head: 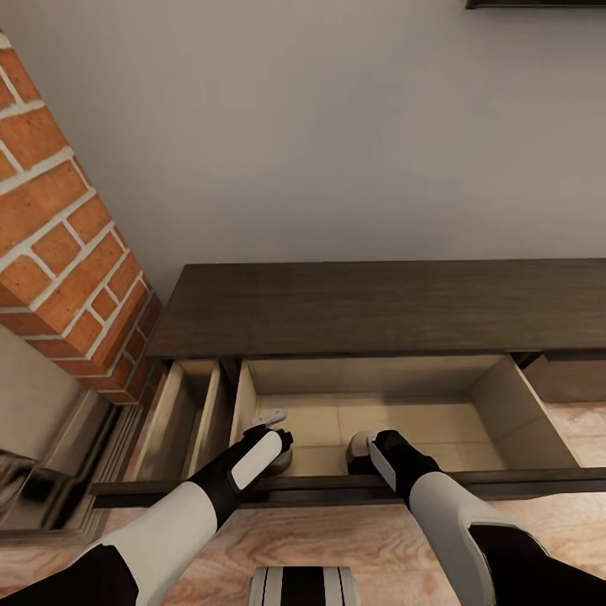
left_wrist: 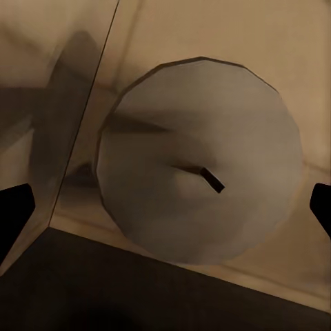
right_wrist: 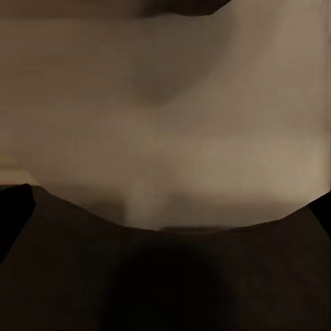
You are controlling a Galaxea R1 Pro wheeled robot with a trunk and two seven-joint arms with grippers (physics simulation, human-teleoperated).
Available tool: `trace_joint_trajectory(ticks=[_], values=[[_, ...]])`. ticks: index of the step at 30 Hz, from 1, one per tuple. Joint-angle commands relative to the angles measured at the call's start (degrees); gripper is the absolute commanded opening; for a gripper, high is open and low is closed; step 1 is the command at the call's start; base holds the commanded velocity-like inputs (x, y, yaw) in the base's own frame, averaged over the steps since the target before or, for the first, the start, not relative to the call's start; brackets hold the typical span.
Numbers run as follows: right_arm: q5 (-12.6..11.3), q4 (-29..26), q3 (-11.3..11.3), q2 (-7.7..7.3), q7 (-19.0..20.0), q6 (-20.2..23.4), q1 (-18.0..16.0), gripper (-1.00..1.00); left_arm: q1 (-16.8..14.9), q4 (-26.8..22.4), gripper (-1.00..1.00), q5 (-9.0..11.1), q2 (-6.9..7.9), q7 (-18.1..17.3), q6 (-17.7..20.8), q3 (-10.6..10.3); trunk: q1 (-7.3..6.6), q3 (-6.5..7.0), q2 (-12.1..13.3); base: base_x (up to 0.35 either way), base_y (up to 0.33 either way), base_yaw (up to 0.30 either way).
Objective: Place each of the two pumpkins and all three candles from the living room inside a cabinet in the living room (use any cabinet), then make sure every cabinet is closed, and position the cauldron so it is next to a table in the living room.
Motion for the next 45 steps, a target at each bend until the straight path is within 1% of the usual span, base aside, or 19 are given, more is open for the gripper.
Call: trace_joint_trajectory(ticks=[1, 8, 18, 29, 32, 35, 36, 45], values=[[0.00, 0.01, -0.02, 0.00, 0.00, -0.03, 0.00, 1.00, 0.00, 0.00, 1.00, 0.00, 0.01, 0.00, 0.00, 0.00, 0.00, 0.00, 0.00, 0.000, 0.000, 0.000], [0.00, 0.01, -0.01, 0.05, 0.00, -1.61, -0.01, 1.00, 0.00, 0.00, 1.00, 0.00, 0.06, 0.00, 0.04, 0.00, 0.00, 0.00, 0.00, 0.000, 0.000, 0.000], [0.11, -0.79, 0.01, 0.00, 0.31, -1.81, -0.01, 1.00, 0.00, 0.00, 1.00, 0.00, 0.06, 0.00, 0.04, 0.00, 0.00, 0.00, 0.00, 0.000, 0.000, 0.000], [0.09, -5.62, -0.14, -0.44, 0.35, -1.05, -0.02, 1.00, 0.00, 0.00, 1.00, 0.00, 0.06, 0.00, 0.05, 0.00, 0.00, 0.00, 0.00, 0.000, 0.000, 0.000], [0.09, -6.12, -0.14, -0.45, 0.35, -1.02, -0.01, 1.00, 0.00, 0.00, 1.00, 0.00, 0.06, 0.00, 0.05, 0.00, 0.00, 0.00, 0.00, 0.000, 0.000, 0.000], [0.09, -7.51, -0.14, -0.50, 0.35, -0.96, -0.01, 1.00, 0.00, -0.02, 1.00, -0.05, 0.06, 0.00, 0.05, 0.00, 0.00, 0.00, 0.00, 0.000, 0.000, 0.000], [0.09, -8.92, -0.14, -0.53, 0.40, -0.84, -0.01, 1.00, 0.00, -0.06, 1.00, -0.08, 0.06, 0.00, 0.05, 0.02, 0.00, 0.00, 0.00, 0.000, 0.000, 0.000], [0.09, -9.75, -0.05, -0.45, 0.47, -0.17, -0.01, 1.00, 0.00, -0.07, 1.00, -0.09, 0.07, 0.00, 0.05, 0.00, 0.00, 0.00, 0.00, 0.000, 0.000, 0.000]])
